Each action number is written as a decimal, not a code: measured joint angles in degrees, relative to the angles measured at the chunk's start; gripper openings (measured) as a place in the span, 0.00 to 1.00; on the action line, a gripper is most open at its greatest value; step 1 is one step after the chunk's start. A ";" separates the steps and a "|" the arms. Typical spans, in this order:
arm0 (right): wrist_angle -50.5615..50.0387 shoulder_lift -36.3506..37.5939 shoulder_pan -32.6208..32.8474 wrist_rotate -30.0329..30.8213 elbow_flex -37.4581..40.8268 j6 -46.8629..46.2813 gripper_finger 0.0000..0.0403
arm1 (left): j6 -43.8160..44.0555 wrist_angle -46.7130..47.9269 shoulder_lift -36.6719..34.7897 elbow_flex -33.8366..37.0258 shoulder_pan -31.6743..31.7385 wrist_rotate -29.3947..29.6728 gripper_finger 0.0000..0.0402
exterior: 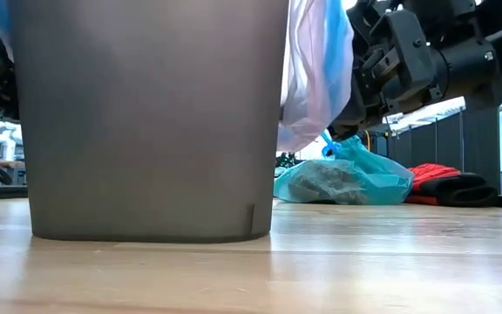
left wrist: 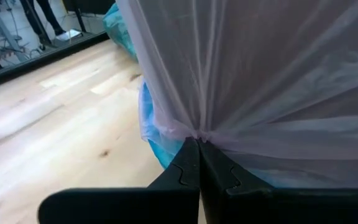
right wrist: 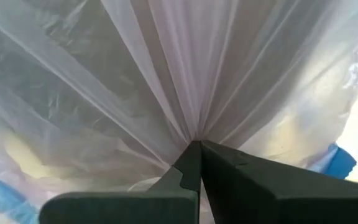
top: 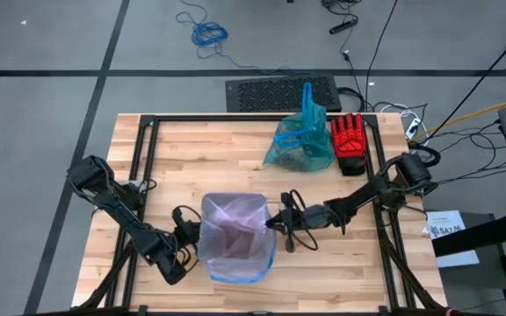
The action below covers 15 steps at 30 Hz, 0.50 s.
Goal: Place trash/remove bag and relplace
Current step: Insert the pink trash bag into the black trash bin
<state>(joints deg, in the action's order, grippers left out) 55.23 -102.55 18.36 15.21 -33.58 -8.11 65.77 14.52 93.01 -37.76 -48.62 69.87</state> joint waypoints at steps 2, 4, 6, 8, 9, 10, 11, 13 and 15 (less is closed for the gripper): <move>-0.81 0.49 0.45 0.34 0.00 0.17 0.00 | 0.85 -0.98 0.00 0.55 0.02 -0.88 0.00; -1.06 0.93 0.81 0.98 -0.08 0.35 0.00 | 1.77 -0.90 0.00 0.94 0.02 -1.29 0.00; -1.10 1.80 1.33 2.25 -0.11 1.49 0.00 | 1.81 -0.90 0.00 1.06 0.02 -1.38 0.00; -1.40 2.90 1.79 3.29 -0.11 2.64 0.00 | 1.40 -0.87 0.00 1.07 0.02 -1.46 0.00; -1.96 3.67 1.98 3.76 -0.11 3.05 0.00 | 1.40 -0.86 0.00 1.07 0.02 -1.49 0.00; -2.49 4.54 2.22 4.40 -0.11 3.27 0.00 | 1.40 -0.82 0.00 1.07 0.02 -1.54 0.00; -3.54 5.56 2.44 5.13 -0.11 3.49 0.00 | 1.40 -0.80 0.00 1.07 0.03 -1.75 0.00; -5.94 7.48 2.97 6.14 -0.11 3.95 0.00 | 1.43 -0.74 0.00 1.07 0.13 -2.27 0.00; -7.87 9.18 3.58 6.47 -0.11 4.29 0.00 | 1.41 -0.76 0.00 1.07 0.17 -2.32 0.00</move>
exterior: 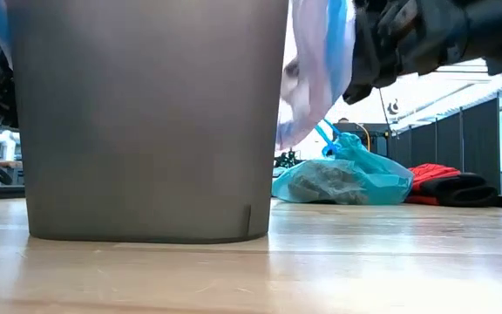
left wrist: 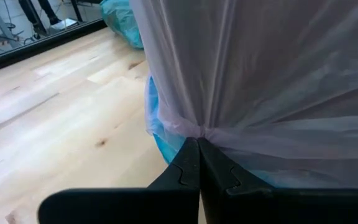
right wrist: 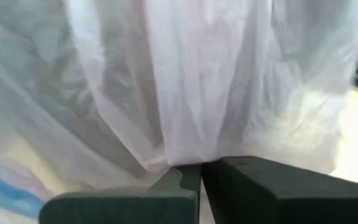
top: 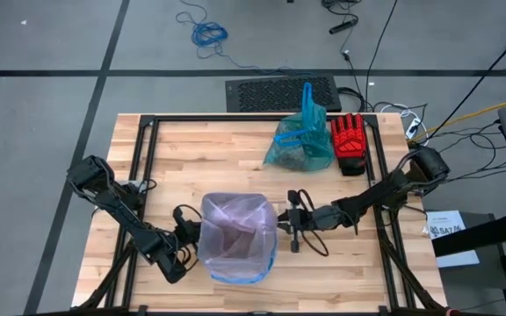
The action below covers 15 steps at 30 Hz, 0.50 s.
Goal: Place trash/remove bag and relplace
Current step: Insert the pink trash bag into the black trash bin
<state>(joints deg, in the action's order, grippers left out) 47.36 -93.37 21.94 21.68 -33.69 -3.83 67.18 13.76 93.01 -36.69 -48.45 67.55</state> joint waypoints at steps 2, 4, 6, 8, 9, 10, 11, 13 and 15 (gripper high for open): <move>-0.44 1.58 0.98 0.83 0.00 0.33 0.00 | -0.02 0.04 0.00 0.00 0.00 -0.11 0.00; -0.46 2.78 2.08 0.97 0.00 0.94 0.00 | -0.50 0.16 0.00 0.00 -0.10 -0.13 0.00; -0.69 3.56 3.28 1.01 0.00 1.27 0.00 | -1.85 0.68 -0.09 -0.32 -0.67 -0.14 0.00; -0.64 3.87 4.53 1.08 0.00 1.52 0.00 | -2.98 0.58 -0.42 -1.02 -1.16 -0.22 0.00; -0.70 3.87 5.00 1.08 0.00 1.51 0.00 | -3.08 0.43 -0.48 -1.31 -1.27 -0.22 0.00; -1.11 3.87 5.37 1.08 0.00 1.37 0.00 | -3.10 0.40 -0.48 -1.42 -1.34 -0.23 0.00; -1.79 3.87 5.65 1.07 0.00 0.84 0.00 | -3.09 0.57 -0.48 -1.40 -1.47 -0.31 0.00; -4.63 3.87 5.61 2.29 0.00 -0.69 0.00 | -3.06 0.70 -0.48 -1.40 -1.44 -0.67 0.00; -8.57 3.63 4.94 5.73 0.02 -2.27 0.00 | -3.06 0.70 -0.48 -1.40 -1.46 -1.06 0.00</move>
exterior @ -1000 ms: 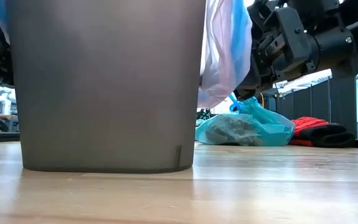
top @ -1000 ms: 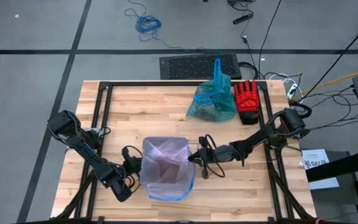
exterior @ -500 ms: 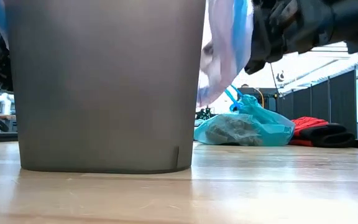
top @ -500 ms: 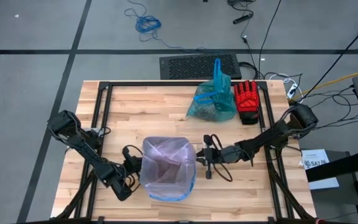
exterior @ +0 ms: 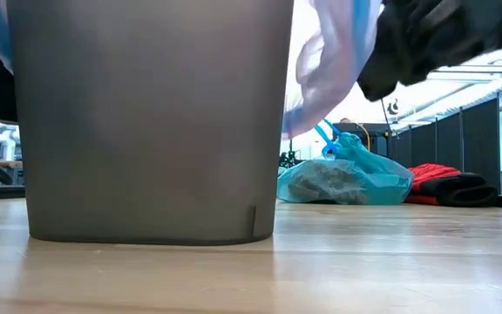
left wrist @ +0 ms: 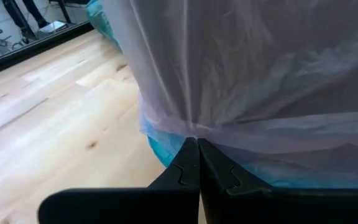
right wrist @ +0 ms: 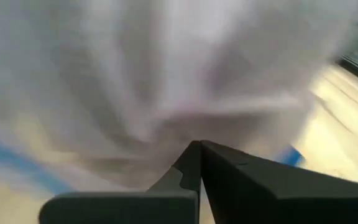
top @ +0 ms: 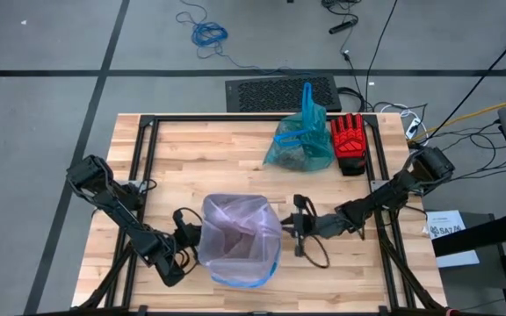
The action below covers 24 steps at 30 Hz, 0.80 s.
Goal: Place trash/remove bag and relplace
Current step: Insert the pink trash bag into the black trash bin
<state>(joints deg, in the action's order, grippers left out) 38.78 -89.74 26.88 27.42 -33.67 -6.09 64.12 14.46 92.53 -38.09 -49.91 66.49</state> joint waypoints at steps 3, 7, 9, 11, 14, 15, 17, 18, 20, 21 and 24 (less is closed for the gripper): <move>-1.46 -1.76 -2.01 2.55 0.02 -1.88 0.00 | 0.00 0.00 0.00 0.00 0.02 -0.01 0.00; -2.97 -3.82 -4.08 2.89 0.02 -2.29 0.00 | -0.49 0.41 -0.16 0.00 -1.11 -1.38 0.00; -5.23 -3.57 -3.62 4.28 0.04 -2.29 0.00 | -0.02 2.90 -0.83 -0.36 -2.39 -2.18 0.00; -6.84 -2.57 -2.24 6.95 0.09 -2.39 0.00 | 0.09 5.74 -1.69 -1.38 -3.83 -3.29 0.00; -7.82 -0.46 0.20 10.26 0.07 -2.46 0.00 | 3.94 12.45 -3.46 -3.53 -6.22 -4.82 0.00; -7.91 0.14 1.06 11.14 0.09 -2.37 0.00 | 5.89 15.07 -3.74 -4.33 -7.06 -4.99 0.00; -7.09 1.19 2.64 12.17 0.09 -1.84 0.00 | 9.72 19.97 -3.99 -5.58 -8.64 -4.58 0.00; -6.80 1.74 3.47 12.81 0.08 -1.70 0.00 | 11.34 21.40 -4.03 -6.02 -9.32 -3.74 0.00; -6.71 2.45 4.93 14.61 0.07 -1.61 0.00 | 13.64 22.75 -4.11 -6.57 -10.35 -1.18 0.00; -6.73 2.71 5.59 15.49 0.07 -1.39 0.00 | 14.42 22.86 -4.11 -6.63 -10.72 0.37 0.00; -4.74 3.25 7.67 16.98 0.07 0.96 0.00 | 15.09 22.44 -4.11 -6.96 -11.20 3.51 0.00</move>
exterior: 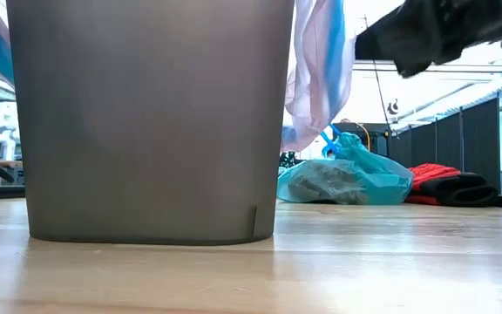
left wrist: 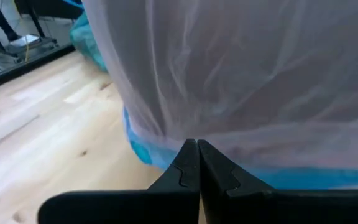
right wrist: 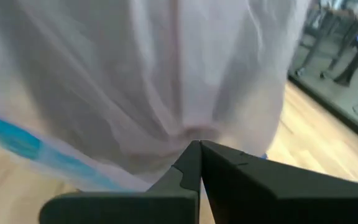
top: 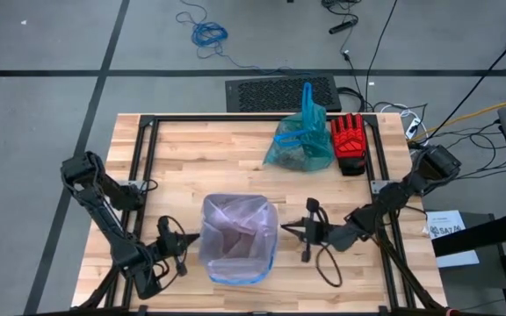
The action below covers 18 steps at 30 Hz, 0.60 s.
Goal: Place trash/remove bag and relplace
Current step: Insert the pink trash bag into the black trash bin
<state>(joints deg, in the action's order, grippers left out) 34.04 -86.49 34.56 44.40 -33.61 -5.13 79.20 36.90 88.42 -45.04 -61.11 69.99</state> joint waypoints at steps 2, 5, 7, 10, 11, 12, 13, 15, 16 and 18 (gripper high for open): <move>2.83 0.01 1.54 0.11 0.00 2.63 0.00 | 0.00 -0.34 -0.07 -0.08 -0.18 1.12 0.00; 8.85 0.01 3.01 0.20 0.00 7.22 0.00 | 0.03 -0.35 -0.13 -0.06 -0.32 4.02 0.00; 11.45 0.01 3.04 0.17 0.00 9.19 0.00 | 0.44 -0.38 -0.13 0.10 -0.11 6.46 0.00; 14.52 -0.57 1.44 -3.54 0.00 10.19 0.00 | 0.49 -0.37 -0.15 0.35 1.13 8.29 0.00; 15.25 -1.05 0.58 -5.43 0.00 10.10 0.00 | 0.48 -0.38 -0.15 0.36 1.63 8.41 0.00; 15.83 -1.52 -0.42 -7.19 0.00 9.80 0.00 | 0.48 -0.38 -0.15 0.36 2.09 8.50 0.00; 15.78 -1.77 -1.49 -8.70 0.00 9.19 0.00 | 0.48 -0.39 -0.15 0.36 2.51 8.53 0.00; 16.17 -2.41 -3.50 -11.30 0.00 7.41 0.00 | 0.50 -0.40 -0.07 0.36 3.39 8.51 0.00; 16.14 -2.76 -4.34 -11.96 0.00 6.79 0.00 | 0.50 -0.41 0.09 0.36 3.78 8.51 0.00; 16.52 -3.88 -5.69 -13.81 0.00 5.56 0.00 | 0.50 -0.43 0.78 0.36 4.33 8.51 0.00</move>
<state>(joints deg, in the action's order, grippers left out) 50.57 -90.37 28.86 30.59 -33.61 0.43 79.70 36.47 89.21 -44.69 -56.77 78.50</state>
